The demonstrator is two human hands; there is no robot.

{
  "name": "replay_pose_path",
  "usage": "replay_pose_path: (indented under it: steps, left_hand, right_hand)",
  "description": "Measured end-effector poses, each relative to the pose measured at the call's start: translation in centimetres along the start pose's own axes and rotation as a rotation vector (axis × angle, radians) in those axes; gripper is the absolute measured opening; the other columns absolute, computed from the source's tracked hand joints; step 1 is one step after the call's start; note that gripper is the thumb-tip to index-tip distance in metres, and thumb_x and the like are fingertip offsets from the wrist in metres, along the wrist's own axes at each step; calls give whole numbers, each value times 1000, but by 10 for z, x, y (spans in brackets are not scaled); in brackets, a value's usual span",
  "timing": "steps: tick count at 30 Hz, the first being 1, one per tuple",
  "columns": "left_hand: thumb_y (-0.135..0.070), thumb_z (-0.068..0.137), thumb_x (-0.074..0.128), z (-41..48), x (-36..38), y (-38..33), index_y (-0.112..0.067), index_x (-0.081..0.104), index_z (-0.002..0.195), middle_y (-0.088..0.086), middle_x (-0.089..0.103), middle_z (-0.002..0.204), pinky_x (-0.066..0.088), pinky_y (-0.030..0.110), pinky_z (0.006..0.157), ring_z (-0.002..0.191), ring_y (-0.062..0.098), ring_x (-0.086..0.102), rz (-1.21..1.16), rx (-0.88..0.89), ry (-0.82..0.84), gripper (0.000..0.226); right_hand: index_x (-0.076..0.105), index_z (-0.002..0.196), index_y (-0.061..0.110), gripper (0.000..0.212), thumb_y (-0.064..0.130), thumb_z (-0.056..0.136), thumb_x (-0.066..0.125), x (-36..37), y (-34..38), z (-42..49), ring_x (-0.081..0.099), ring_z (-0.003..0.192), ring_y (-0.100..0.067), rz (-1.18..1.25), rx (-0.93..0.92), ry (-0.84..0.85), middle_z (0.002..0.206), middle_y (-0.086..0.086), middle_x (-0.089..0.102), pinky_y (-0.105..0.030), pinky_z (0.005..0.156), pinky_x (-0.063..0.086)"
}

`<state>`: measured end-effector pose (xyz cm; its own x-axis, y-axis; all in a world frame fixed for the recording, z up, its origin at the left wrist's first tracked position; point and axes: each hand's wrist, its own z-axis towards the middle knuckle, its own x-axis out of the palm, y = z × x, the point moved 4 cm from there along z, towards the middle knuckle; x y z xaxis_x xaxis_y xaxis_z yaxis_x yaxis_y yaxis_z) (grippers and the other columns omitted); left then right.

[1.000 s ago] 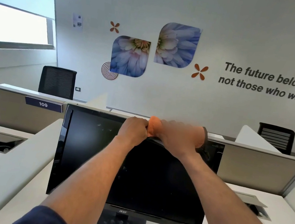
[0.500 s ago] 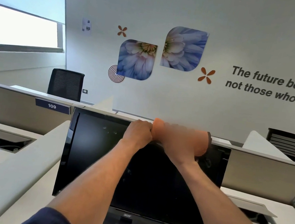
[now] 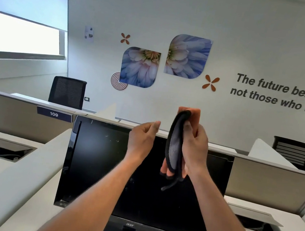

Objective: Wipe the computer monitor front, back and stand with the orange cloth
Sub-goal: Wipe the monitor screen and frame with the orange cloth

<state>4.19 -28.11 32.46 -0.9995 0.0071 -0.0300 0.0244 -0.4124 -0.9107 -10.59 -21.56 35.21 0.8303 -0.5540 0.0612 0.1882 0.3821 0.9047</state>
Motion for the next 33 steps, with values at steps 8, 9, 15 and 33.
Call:
replay_pose_path:
  steps: [8, 9, 15, 33]
  left_hand:
    - [-79, 74, 54, -72, 26, -2, -30, 69, 112, -7, 74, 100, 53, 27, 90, 99, 3, 68, -98, -109, 164, 64]
    - [-82, 71, 55, -74, 27, 1, -33, 63, 124, -10, 70, 115, 49, 27, 98, 110, 0, 62, -98, -130, 194, 73]
    - [-44, 82, 67, -77, 19, 2, -42, 51, 133, -23, 61, 126, 40, 27, 108, 116, -9, 55, -128, -199, 261, 53]
    - [-2, 90, 37, -26, 26, 31, 5, 27, 147, 27, 35, 149, 32, 53, 112, 139, 41, 34, 767, 472, -97, 58]
  right_hand:
    - [75, 100, 18, 54, 62, 92, 45, 36, -22, -70, 71, 89, -20, 467, 534, 219, 96, -9, 75, -36, 89, 53]
    - [73, 109, 19, 60, 66, 90, 41, 37, -23, -74, 69, 98, -19, 520, 552, 250, 104, -7, 74, -35, 94, 51]
    - [69, 119, 19, 59, 63, 91, 39, 48, -40, -84, 60, 117, -25, 742, 710, 274, 114, -13, 68, -37, 108, 40]
    - [64, 116, 15, 55, 56, 95, 35, -18, -38, 54, 56, 113, -33, -1168, -387, 261, 119, -9, 65, -44, 93, 44]
